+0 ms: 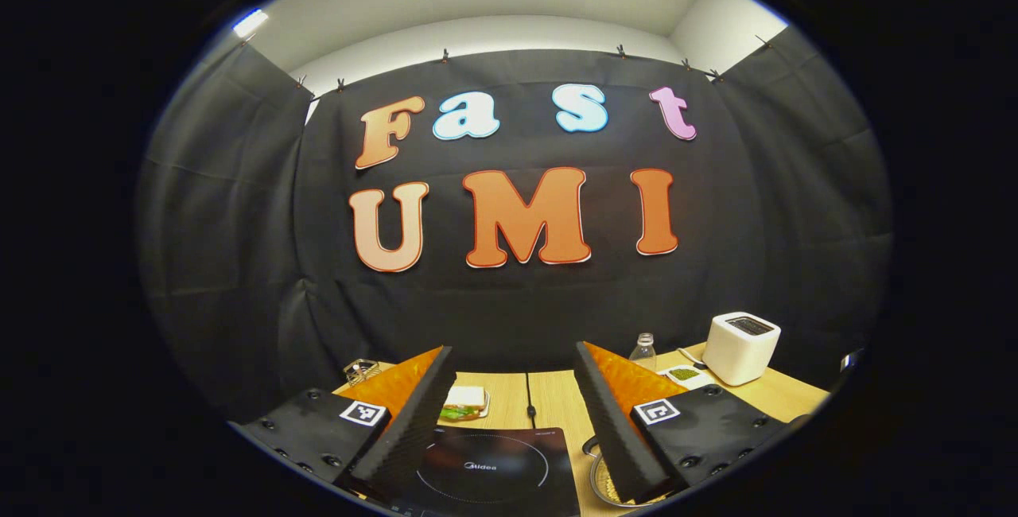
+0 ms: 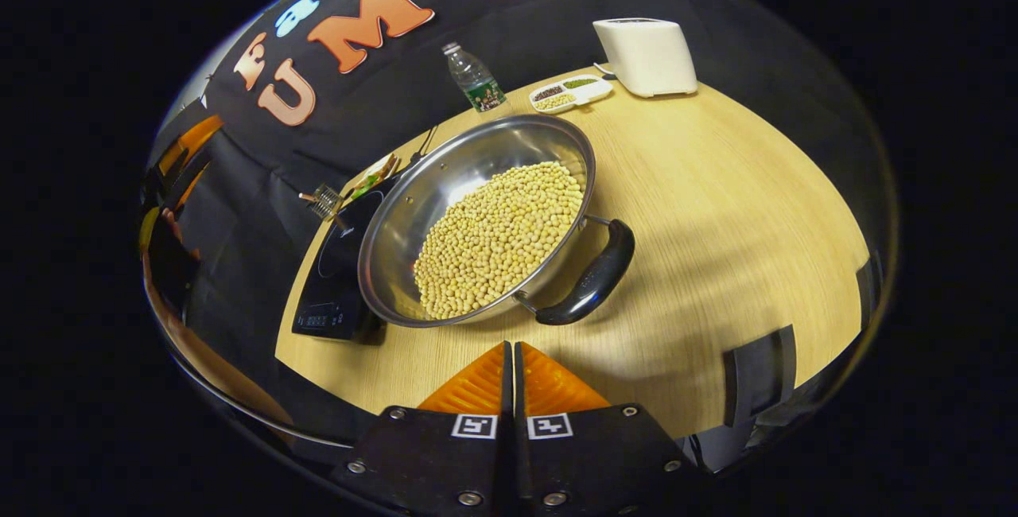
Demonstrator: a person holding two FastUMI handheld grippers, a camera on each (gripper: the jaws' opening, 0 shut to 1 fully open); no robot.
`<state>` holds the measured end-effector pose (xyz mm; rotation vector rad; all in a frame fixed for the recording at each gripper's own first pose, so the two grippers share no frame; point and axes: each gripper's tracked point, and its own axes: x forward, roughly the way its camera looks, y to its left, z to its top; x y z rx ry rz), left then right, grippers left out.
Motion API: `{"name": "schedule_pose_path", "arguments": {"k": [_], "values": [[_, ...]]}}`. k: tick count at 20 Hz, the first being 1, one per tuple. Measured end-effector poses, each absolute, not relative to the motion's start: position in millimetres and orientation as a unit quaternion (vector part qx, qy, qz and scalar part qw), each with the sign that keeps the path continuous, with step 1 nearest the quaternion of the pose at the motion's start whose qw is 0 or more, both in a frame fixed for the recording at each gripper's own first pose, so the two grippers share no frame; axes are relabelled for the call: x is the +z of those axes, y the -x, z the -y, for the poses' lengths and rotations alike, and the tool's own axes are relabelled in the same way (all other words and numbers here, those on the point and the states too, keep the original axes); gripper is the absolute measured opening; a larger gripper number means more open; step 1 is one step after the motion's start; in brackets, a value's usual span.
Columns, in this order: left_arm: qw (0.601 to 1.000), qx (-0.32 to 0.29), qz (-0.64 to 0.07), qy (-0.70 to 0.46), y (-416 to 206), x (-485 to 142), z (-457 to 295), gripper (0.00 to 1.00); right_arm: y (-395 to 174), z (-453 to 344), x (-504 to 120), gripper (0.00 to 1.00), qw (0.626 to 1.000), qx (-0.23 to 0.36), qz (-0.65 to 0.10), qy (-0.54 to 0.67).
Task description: First push the handle of the pot to place it horizontally, then grasp the pot with both hands and set it on the induction cooktop.
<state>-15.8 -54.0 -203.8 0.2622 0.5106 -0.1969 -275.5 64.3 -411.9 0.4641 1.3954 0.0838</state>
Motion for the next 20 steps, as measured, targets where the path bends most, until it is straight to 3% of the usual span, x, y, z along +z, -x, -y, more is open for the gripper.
{"name": "schedule_pose_path", "arguments": {"k": [10,20], "values": [[0.954,-0.072,-0.254,-0.142,12.1,-213.1,23.0,0.98,261.4,-64.2,-435.5,0.00,0.676,-0.004,-0.689,-0.261],[0.956,-0.074,-0.243,-0.149,11.1,-204.1,15.9,0.98,233.8,-32.9,-457.0,0.00,0.680,-0.027,-0.693,-0.237]]}}
